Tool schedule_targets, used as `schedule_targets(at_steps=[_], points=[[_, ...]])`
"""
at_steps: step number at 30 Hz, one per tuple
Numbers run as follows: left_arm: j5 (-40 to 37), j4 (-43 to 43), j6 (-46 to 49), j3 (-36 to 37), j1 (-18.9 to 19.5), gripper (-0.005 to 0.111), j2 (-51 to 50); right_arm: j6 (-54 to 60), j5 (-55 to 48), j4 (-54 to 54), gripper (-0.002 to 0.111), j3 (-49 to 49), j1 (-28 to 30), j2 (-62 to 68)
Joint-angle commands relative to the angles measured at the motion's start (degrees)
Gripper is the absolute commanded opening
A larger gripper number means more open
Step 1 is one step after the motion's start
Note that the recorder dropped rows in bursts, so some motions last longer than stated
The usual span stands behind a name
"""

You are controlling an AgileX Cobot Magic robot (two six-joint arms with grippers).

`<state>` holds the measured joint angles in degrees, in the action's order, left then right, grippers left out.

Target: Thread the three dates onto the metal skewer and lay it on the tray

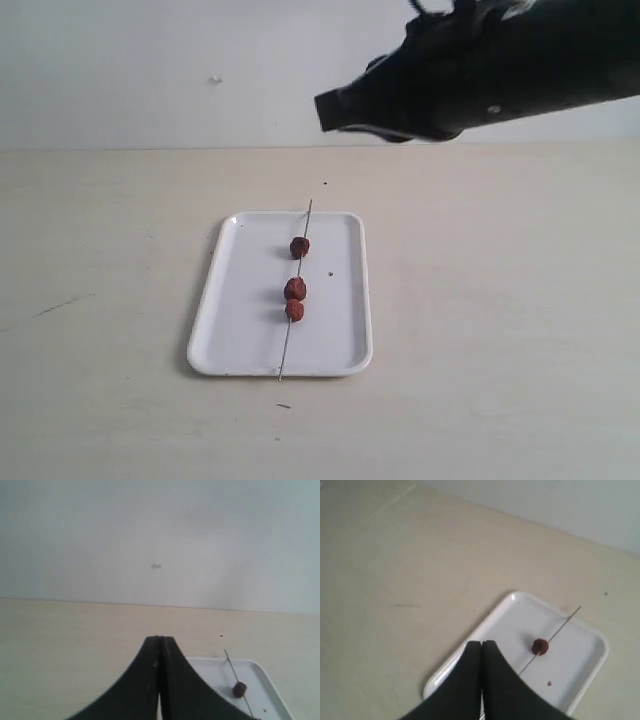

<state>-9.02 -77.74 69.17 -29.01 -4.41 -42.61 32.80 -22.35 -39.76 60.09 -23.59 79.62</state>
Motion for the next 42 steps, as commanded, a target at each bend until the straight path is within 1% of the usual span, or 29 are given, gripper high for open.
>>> schedule_targets(at_steps=[1, 2, 4, 8, 14, 18, 22, 28, 32, 33, 35, 37, 39, 42], points=[[9.02, -0.31, 0.69, 7.18, -0.19, 0.0, 11.55, 0.44, 0.65, 2.8, 0.0, -2.12, 0.25, -9.26], [10.21, -0.31, 0.69, 8.78, -0.19, 0.0, 14.04, 0.43, 2.27, 3.12, 0.0, -3.83, 0.25, -11.44], [11.47, -0.31, 0.69, 12.59, -0.19, 0.0, 22.26, 0.53, 9.86, 3.9, 0.0, -10.9, 0.25, -20.11], [11.47, -0.31, 0.85, 15.63, -0.19, 0.0, 29.45, 1.87, 17.93, 3.9, 0.0, -21.17, 0.25, -31.15], [11.38, -0.49, 1.06, 20.35, -0.19, 0.0, 34.87, 1.56, 24.68, 3.76, 0.0, -34.81, 0.25, -48.69], [11.38, -0.49, 1.06, 22.92, -0.19, 0.0, 35.55, -1.73, 25.09, -0.18, 0.0, -41.55, 0.25, -59.66], [11.38, -0.49, 1.06, 24.15, -0.19, 0.0, 35.55, -3.43, 23.82, -6.9, 0.0, -44.78, 0.25, -67.17], [11.38, -0.49, 1.06, 24.44, -0.19, 0.0, 35.55, -3.43, 23.72, -7.03, 0.0, -45.02, 0.25, -72.65], [11.38, -0.49, 1.06, 24.44, -0.19, 0.0, 35.55, -3.43, 23.72, -6.5, 0.0, -45.02, 0.25, -73.77], [11.38, -0.49, 1.06, 24.44, -0.19, 0.0, 35.55, -2.47, 23.72, -5.86, 0.0, -45.02, 0.25, -73.77], [11.38, -0.49, 1.06, 24.44, -0.19, 0.0, 35.55, 4.0, 24.23, -2.5, 0.0, -45.02, 0.25, -73.77], [11.38, -0.49, 1.06, 24.44, -0.19, 0.0, 35.55, 8.29, 23.49, -2.1, 0.0, -45.77, 1.87, -73.77], [11.38, -0.49, 1.06, 24.44, -0.19, 0.0, 35.55, 8.47, 23.29, -2.1, 0.0, -46.95, 6.51, -73.77], [11.38, -0.49, 1.06, 24.44, -0.19, 0.0, 35.55, 5.36, 23.03, -3.25, 0.0, -49.17, 18.1, -73.77]])
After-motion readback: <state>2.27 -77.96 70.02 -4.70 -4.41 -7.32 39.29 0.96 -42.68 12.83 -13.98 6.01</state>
